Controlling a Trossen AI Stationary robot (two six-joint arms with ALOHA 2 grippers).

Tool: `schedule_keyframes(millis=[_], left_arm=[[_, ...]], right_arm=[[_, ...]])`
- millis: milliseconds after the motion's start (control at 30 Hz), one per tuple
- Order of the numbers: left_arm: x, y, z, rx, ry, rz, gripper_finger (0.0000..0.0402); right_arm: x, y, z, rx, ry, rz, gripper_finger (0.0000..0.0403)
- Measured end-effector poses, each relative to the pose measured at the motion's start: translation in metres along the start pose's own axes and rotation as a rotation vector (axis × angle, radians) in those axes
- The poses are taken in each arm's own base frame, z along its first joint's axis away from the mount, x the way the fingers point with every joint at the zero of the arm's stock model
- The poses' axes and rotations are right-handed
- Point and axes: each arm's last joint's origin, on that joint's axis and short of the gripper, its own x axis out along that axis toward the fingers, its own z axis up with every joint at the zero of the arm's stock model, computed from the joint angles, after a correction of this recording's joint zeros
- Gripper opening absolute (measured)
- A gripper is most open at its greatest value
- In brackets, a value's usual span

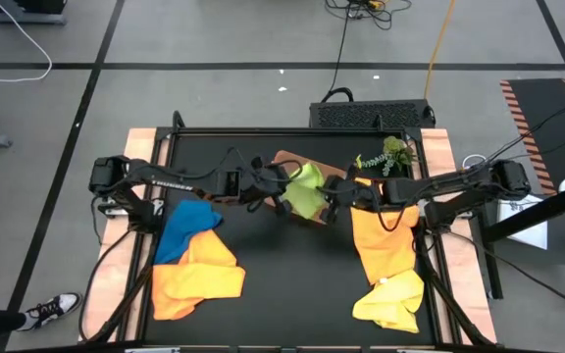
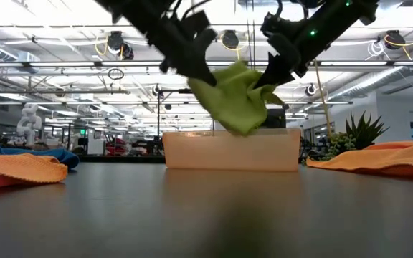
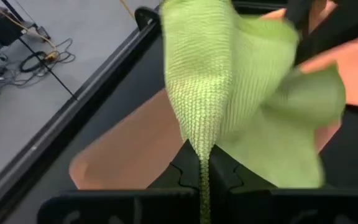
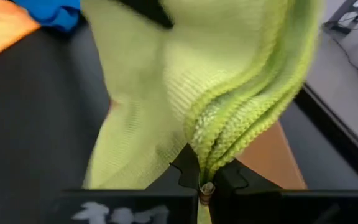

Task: Fold microfiber towels
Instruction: Put the green microfiber towel into the orange bin

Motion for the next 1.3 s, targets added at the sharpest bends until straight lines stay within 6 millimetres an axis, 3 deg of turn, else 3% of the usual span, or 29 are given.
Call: schedule_keyframes(millis=[233,400,567,967,1100,1300], left_arm=[[0.017,0.022,-0.036,-0.189,-0.130,-0.097,0.0001],[0.019,0.029,-0.056,-0.266,-0.142,-0.107,0.0001],[0.022,0.028,-0.063,-0.276,-0.128,-0.105,0.0001],[0.031,0.027,-0.070,-0.264,-0.104,-0.126,0.0001],[0.048,0.032,-0.081,-0.313,-0.081,-0.129,0.0001],[0.068,0.039,-0.100,-0.386,-0.017,-0.133,0.0001]], right_arm=[[-0.005,-0.018,0.005,-0.010,-0.004,-0.004,0.0000],[-0.003,-0.030,0.012,0.041,-0.004,0.095,0.0000],[0.005,-0.037,0.006,0.055,0.061,0.092,0.0000],[0.005,-0.029,0.005,0.119,0.084,0.179,0.0000],[0.018,-0.040,0.000,0.139,0.126,0.131,0.0000],[0.058,-0.052,-0.017,0.129,0.233,0.096,0.0000]])
